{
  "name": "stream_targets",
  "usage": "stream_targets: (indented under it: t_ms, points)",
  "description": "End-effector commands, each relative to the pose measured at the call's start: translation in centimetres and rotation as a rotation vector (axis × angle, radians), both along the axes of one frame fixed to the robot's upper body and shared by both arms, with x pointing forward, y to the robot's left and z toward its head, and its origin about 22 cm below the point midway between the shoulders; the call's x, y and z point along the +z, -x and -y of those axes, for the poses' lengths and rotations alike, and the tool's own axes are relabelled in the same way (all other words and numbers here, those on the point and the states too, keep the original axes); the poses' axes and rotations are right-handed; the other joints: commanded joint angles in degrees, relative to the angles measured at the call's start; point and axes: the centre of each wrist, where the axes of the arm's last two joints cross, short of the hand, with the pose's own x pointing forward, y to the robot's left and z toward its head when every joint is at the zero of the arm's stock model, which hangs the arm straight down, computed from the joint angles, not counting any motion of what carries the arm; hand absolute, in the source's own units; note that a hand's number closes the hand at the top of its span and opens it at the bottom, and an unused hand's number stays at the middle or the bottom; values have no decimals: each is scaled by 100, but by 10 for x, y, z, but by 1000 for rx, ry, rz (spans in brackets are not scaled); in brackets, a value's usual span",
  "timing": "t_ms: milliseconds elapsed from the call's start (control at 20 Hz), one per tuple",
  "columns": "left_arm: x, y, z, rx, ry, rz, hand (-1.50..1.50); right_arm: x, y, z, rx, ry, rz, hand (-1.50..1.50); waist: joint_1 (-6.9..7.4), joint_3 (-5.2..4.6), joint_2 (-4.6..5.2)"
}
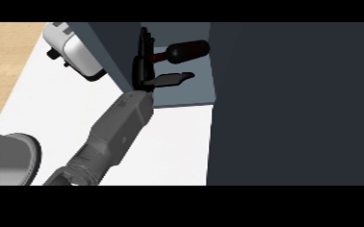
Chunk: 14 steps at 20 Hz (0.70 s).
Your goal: Pick up the wine, place it into the cabinet and close the cabinet
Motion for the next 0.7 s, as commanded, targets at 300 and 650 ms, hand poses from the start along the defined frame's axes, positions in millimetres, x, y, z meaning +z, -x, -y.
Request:
stream_targets:
  t_ms: [300, 650]
  points:
    - [-5, 63, 43, -63, 36, -57, -150, 2, 15, 13, -59, 7, 32, -150, 350, 4, -50]
    - [-11, 127, 69, -72, 11, -16, -150, 13, 30, 14, -82, -19, 48, -150, 367, 0, -38]
